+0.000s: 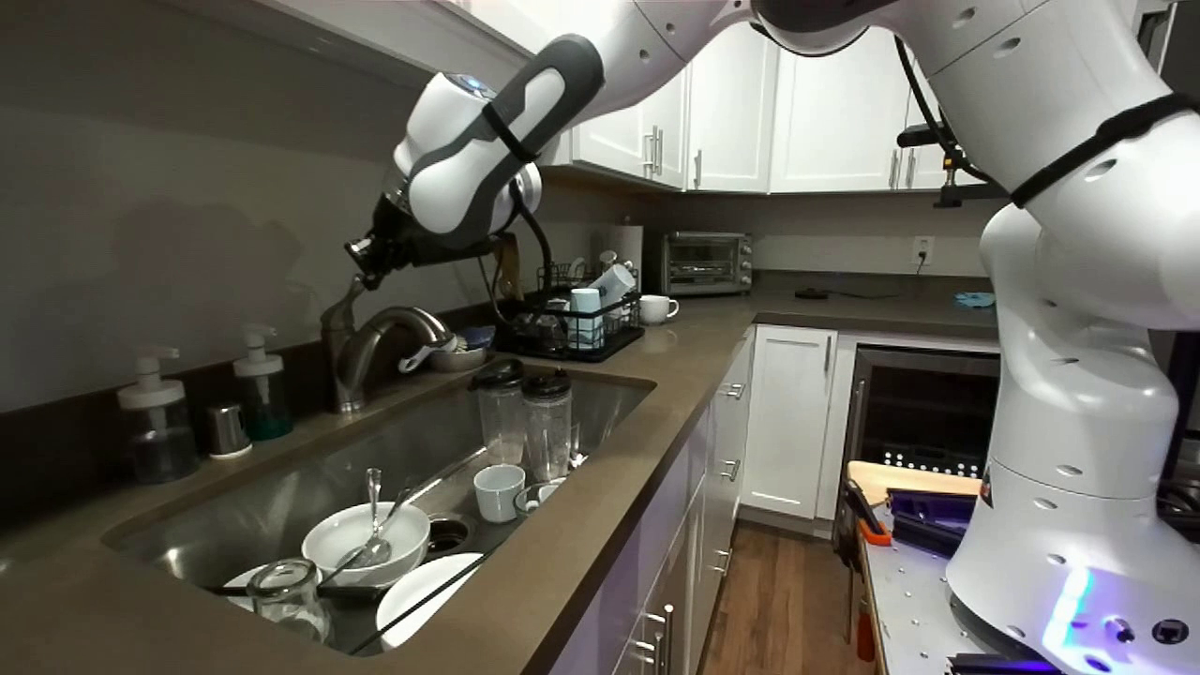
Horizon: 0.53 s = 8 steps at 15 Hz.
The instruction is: Open the faucet
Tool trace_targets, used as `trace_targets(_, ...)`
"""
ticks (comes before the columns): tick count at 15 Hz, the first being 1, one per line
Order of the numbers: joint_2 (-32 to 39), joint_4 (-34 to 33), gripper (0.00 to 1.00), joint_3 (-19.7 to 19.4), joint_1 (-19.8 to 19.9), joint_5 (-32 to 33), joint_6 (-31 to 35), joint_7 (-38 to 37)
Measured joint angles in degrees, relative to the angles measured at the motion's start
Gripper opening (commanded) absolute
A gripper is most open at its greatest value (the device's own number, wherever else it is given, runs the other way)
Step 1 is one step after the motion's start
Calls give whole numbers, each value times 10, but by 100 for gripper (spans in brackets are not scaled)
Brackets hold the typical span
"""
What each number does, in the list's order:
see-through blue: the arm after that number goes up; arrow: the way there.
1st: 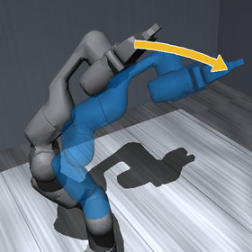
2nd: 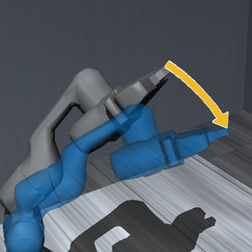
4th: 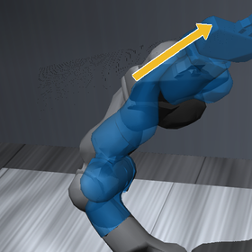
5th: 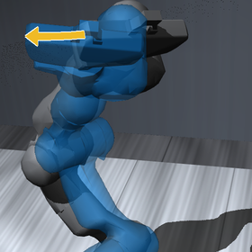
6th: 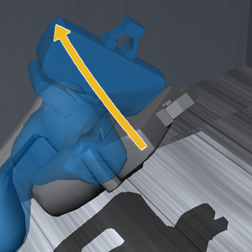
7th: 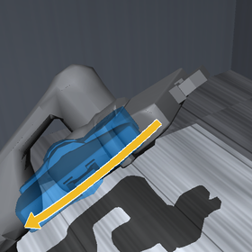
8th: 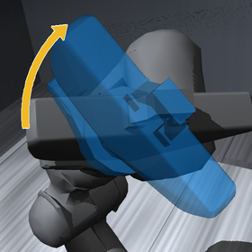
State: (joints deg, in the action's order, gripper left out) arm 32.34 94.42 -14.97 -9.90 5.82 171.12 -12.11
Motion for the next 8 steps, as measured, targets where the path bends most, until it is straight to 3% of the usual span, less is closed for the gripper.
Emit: trace_targets(8, 33, -25, 4, 1, 3, -17, 20, -7)
